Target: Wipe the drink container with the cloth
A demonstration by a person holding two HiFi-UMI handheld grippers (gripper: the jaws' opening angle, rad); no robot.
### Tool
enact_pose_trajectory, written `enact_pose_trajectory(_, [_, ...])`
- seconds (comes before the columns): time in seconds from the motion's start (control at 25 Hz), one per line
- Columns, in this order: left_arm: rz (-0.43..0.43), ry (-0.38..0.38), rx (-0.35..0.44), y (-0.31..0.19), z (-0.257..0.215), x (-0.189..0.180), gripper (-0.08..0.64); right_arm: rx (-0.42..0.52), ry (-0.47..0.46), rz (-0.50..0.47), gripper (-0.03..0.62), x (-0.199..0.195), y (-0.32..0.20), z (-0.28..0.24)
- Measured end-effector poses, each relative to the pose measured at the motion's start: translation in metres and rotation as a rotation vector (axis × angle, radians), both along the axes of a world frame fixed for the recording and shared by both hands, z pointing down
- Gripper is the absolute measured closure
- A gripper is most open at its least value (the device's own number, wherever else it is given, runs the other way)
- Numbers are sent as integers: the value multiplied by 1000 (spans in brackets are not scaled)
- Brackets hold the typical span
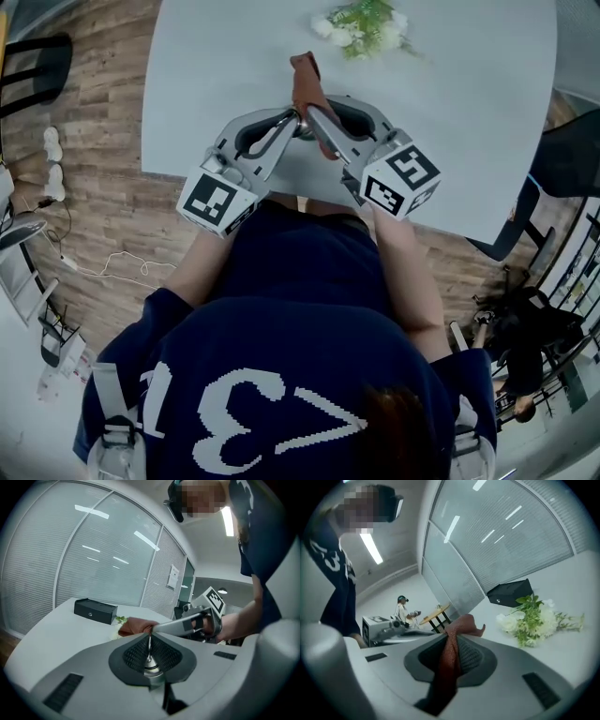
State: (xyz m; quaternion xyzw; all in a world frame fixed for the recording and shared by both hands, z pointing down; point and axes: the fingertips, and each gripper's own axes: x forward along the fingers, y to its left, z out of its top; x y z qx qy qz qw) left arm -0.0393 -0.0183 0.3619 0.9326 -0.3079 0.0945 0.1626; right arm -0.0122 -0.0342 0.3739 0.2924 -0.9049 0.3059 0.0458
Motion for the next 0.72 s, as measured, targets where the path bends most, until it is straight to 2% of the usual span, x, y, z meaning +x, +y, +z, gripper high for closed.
enact_pose_trajectory(0.08, [-7,3,-9,0,1,-3,534,0,68,31,534,10,-1,17])
enact_pose_trajectory(0.4, [-4,5,-11,4,8,-16,534,-115,218,131,534,60,-2,90])
enact_pose_trajectory(0.52, [-2,-15,-13,5,9,-16,534,-143,202,117,534,57,-3,90])
enact_pose_trajectory(0.72, [15,-41,4,7,7,-13,534,-114,109,-11,534,17,-3,46])
